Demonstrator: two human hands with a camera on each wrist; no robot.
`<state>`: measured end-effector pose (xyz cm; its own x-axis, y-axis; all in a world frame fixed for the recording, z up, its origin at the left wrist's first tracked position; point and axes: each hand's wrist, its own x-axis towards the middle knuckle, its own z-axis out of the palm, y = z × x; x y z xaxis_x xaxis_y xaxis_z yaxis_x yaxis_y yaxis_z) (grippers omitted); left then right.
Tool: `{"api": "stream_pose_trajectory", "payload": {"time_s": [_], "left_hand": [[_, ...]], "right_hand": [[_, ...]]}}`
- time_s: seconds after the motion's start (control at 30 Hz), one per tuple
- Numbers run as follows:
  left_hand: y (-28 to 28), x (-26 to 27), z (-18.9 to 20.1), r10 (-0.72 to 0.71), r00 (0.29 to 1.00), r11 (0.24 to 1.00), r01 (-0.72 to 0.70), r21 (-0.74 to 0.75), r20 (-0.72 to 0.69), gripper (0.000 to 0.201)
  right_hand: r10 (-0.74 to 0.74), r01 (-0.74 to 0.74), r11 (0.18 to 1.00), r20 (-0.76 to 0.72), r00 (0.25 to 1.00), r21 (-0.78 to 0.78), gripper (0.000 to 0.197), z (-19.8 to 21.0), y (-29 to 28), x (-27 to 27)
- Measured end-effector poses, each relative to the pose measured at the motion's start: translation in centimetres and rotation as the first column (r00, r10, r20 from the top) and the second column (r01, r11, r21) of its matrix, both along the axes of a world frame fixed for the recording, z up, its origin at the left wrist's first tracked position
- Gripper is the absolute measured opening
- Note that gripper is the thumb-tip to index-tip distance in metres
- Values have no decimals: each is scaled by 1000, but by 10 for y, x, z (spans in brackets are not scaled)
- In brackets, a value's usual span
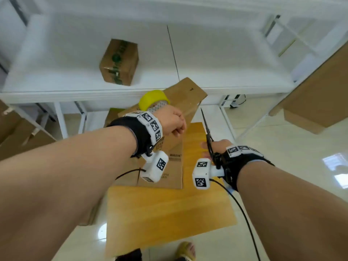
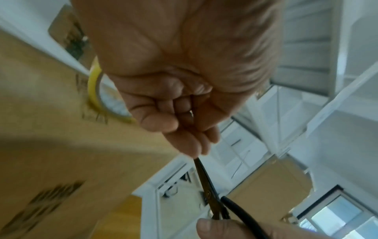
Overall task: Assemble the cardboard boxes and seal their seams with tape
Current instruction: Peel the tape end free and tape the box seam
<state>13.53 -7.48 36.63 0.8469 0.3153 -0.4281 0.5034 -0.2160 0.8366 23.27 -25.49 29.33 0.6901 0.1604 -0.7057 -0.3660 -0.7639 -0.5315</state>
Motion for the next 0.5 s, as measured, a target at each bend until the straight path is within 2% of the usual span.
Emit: {"api": "stream_pose_trajectory", "payload": {"time_s": [0.1, 0.17, 0.2, 0.27, 0.3, 0.4, 0.5], "left_hand": [[43, -9, 19, 104, 993, 985, -111, 131, 59, 31], [78, -17, 12, 151, 988, 913, -152, 378, 32, 26], [96, -20, 5, 238, 969, 853, -240, 463, 65, 18], [122, -26, -9, 383, 919, 769, -372, 519, 91, 21], [129, -27, -16, 406, 910, 767, -386, 513, 78, 25], [142, -23, -36, 319, 940, 855, -233, 463, -118, 35], [143, -20, -55, 201, 944, 899, -71, 431, -263, 37]], "right_hand": [[39, -43, 997, 78, 996, 56, 25, 16, 38, -6], [29, -41, 995, 125, 992, 96, 28, 13, 58, -15], [12, -26, 994, 131, 991, 108, 33, 10, 67, -19], [-17, -3, 993, 163, 986, 119, 38, 5, 83, -24], [-20, -2, 992, 183, 983, 124, 37, 3, 90, -24], [-52, 27, 990, 183, 982, 136, 40, -2, 106, -24], [-71, 46, 987, 159, 985, 157, 45, -4, 120, -28]]}}
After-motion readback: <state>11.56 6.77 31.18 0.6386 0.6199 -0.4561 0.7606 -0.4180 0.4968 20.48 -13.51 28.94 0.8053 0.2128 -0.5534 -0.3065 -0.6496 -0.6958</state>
